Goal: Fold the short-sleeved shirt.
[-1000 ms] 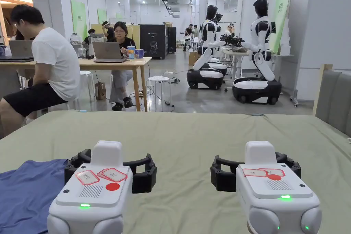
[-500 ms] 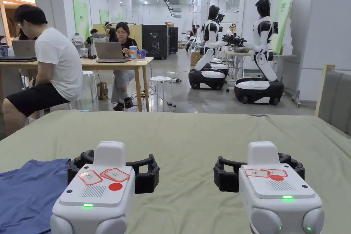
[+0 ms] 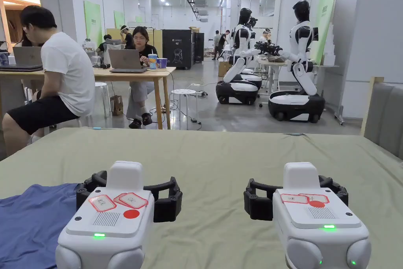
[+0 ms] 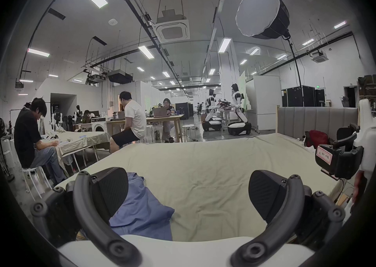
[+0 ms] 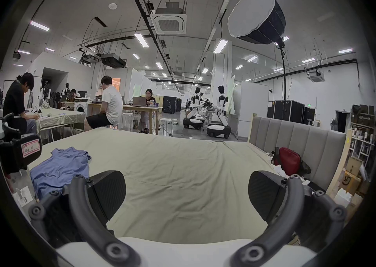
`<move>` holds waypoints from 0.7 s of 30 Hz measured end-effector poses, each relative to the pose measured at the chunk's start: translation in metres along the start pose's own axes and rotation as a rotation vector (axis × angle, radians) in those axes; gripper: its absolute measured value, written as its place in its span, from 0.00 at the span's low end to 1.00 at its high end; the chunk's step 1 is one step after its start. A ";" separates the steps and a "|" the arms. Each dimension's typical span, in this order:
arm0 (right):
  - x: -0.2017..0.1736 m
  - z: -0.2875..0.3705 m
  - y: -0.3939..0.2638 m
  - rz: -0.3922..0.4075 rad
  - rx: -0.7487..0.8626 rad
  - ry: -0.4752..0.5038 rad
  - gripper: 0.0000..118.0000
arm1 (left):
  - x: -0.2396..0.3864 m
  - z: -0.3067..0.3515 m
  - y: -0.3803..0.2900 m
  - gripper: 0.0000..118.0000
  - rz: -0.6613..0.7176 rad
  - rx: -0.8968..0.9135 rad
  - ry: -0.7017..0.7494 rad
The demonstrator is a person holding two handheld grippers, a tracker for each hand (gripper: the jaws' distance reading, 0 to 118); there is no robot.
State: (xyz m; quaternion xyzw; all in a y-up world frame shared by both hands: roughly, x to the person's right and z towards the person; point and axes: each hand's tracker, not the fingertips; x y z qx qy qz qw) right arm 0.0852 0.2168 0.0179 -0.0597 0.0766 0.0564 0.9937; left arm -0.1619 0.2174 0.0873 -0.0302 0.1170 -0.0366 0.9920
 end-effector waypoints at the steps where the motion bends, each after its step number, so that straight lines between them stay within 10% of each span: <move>1: 0.000 0.000 0.000 -0.001 -0.001 0.000 1.00 | 0.000 0.000 0.000 1.00 0.000 0.002 0.000; 21: -0.001 0.004 -0.003 -0.002 0.021 0.014 1.00 | -0.002 0.003 -0.001 1.00 0.008 0.016 0.003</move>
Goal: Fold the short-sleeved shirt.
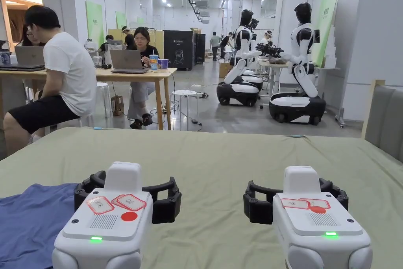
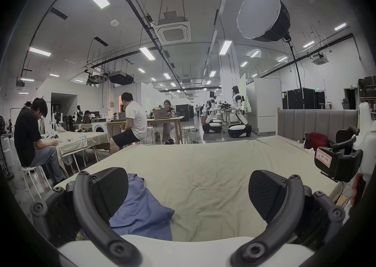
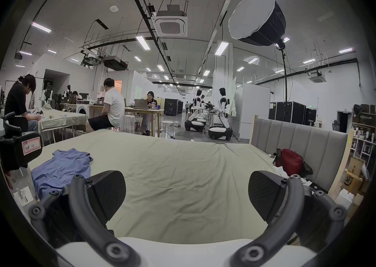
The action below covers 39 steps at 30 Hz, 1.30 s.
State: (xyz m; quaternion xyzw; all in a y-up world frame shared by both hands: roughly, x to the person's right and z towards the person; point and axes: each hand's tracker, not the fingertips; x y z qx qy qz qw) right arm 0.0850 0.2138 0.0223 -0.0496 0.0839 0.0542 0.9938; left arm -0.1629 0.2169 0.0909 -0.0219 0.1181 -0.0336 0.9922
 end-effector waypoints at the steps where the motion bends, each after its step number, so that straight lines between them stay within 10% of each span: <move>1: 0.000 0.000 0.000 0.000 0.002 0.000 1.00 | 0.000 0.000 0.000 1.00 -0.001 0.001 0.000; 31: 0.008 0.001 -0.003 -0.027 -0.014 -0.024 0.95 | 0.002 0.001 -0.003 0.98 -0.031 0.013 0.006; 33: 0.009 0.005 -0.001 -0.027 -0.016 -0.022 0.49 | 0.002 0.001 -0.003 0.71 -0.017 0.009 -0.010; 34: 0.010 0.005 0.000 -0.023 -0.025 -0.024 0.00 | 0.001 0.003 -0.002 0.13 0.003 0.009 -0.054; 39: 0.018 0.007 0.000 -0.039 0.004 -0.022 0.00 | -0.017 0.009 -0.008 0.00 -0.011 -0.006 -0.065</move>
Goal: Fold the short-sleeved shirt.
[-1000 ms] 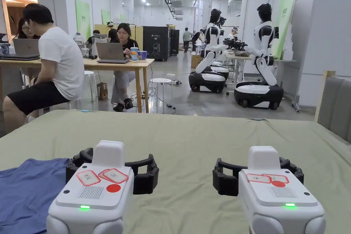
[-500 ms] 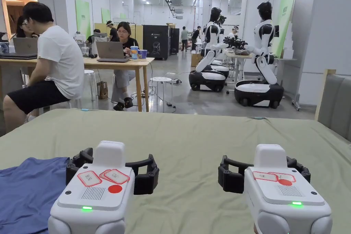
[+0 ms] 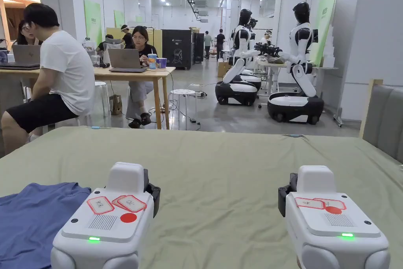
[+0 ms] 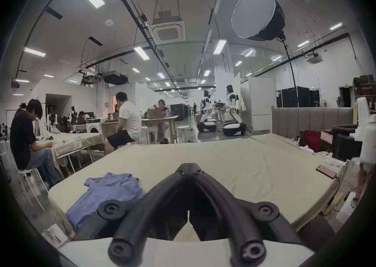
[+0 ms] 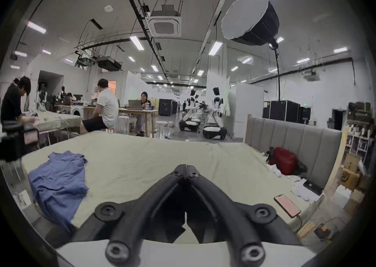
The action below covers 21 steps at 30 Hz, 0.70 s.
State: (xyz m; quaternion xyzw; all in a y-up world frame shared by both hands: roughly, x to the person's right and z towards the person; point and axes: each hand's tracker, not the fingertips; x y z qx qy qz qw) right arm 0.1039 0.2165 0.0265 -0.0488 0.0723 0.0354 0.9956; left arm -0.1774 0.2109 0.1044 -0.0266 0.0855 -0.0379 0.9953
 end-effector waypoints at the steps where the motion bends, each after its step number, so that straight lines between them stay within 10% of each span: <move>1: 0.001 0.000 0.000 0.009 0.002 -0.014 0.00 | 0.002 -0.001 0.000 0.00 0.003 -0.002 0.001; 11: -0.018 -0.006 0.005 0.046 -0.006 0.033 0.00 | 0.005 -0.008 0.009 0.00 0.010 0.004 0.045; 21: -0.195 -0.028 0.040 0.091 0.045 0.416 0.00 | -0.143 0.046 0.015 0.00 -0.002 -0.025 0.414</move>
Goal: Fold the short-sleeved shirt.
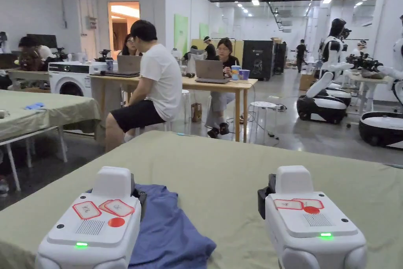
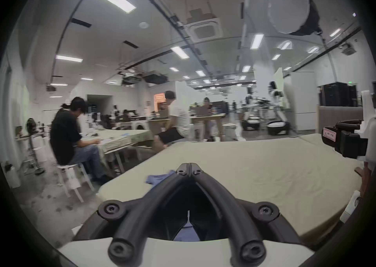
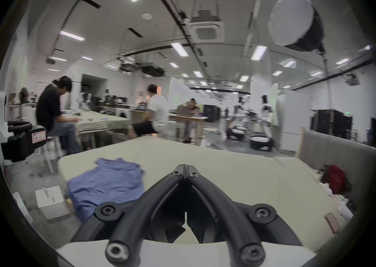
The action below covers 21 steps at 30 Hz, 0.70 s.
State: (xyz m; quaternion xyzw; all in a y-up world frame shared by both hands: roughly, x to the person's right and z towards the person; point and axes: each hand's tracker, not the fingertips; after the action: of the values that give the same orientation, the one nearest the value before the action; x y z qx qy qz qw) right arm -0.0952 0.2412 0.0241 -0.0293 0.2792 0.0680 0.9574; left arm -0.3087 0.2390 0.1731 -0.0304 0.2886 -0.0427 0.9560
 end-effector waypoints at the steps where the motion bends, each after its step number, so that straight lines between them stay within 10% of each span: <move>1: -0.021 -0.007 0.002 0.011 0.001 0.046 0.00 | -0.019 0.002 -0.001 0.00 0.001 -0.002 0.043; 8: -0.110 -0.029 0.004 0.035 -0.005 0.238 0.00 | -0.096 0.013 -0.023 0.00 0.009 -0.068 0.201; 21: -0.087 -0.091 -0.018 0.064 -0.101 0.219 0.00 | -0.047 -0.110 -0.054 0.00 0.019 -0.289 -0.017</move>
State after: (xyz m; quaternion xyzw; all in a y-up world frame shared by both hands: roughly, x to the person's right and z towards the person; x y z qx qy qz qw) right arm -0.2132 0.2049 -0.0052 -0.0760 0.3793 0.1091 0.9157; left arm -0.4123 0.1867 0.1121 -0.1656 0.2840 0.0085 0.9444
